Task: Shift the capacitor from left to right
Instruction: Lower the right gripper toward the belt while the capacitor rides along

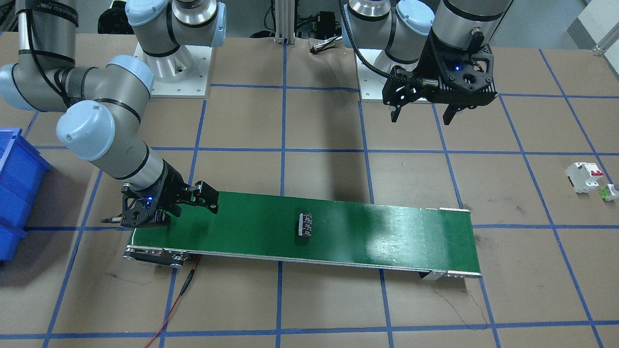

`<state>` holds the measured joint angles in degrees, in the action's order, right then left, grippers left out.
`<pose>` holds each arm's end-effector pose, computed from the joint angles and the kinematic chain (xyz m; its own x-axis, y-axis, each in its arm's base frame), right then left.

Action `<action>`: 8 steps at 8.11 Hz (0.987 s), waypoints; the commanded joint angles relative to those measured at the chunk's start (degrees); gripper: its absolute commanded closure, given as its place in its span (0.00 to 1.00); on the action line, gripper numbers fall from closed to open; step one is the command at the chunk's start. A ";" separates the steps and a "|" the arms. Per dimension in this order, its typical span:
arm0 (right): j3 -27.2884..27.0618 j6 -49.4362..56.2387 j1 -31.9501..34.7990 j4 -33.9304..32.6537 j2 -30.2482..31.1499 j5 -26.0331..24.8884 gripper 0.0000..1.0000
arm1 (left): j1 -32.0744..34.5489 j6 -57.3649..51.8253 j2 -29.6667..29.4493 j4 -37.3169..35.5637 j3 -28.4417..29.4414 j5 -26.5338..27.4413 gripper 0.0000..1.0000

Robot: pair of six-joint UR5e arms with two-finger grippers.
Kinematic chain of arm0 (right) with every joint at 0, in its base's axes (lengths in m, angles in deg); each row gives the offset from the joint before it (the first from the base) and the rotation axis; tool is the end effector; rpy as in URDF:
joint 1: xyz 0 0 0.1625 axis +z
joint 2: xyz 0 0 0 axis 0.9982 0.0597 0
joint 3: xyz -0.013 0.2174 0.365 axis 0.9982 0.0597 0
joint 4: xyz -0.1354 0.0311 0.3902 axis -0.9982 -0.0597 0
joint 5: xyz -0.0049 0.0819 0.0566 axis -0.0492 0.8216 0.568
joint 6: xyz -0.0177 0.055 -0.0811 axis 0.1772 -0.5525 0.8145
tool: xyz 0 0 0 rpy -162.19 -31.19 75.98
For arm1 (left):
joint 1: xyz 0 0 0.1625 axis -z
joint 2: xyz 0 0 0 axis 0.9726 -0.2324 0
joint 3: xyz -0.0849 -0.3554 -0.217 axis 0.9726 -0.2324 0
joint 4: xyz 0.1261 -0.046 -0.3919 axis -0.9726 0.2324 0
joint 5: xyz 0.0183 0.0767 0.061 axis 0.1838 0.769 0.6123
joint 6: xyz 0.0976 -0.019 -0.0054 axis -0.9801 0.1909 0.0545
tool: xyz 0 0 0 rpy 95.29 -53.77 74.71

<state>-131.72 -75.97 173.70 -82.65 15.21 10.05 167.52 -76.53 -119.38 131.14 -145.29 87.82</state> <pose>0.1370 -0.5546 0.2695 -0.9473 0.0608 -0.3146 0.0666 0.9978 -0.0078 -0.1384 -0.4826 0.5123 -0.9976 0.0610 -0.0323 0.0620 0.9975 -0.0325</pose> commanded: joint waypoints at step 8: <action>1.42 -4.97 4.27 -4.10 -1.43 -0.13 0.05 | 0.00 0.13 -0.36 0.02 -0.25 -0.28 0.00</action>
<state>-130.64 -78.04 176.39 -85.49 14.09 10.15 167.53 -76.40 -119.78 131.20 -145.45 87.67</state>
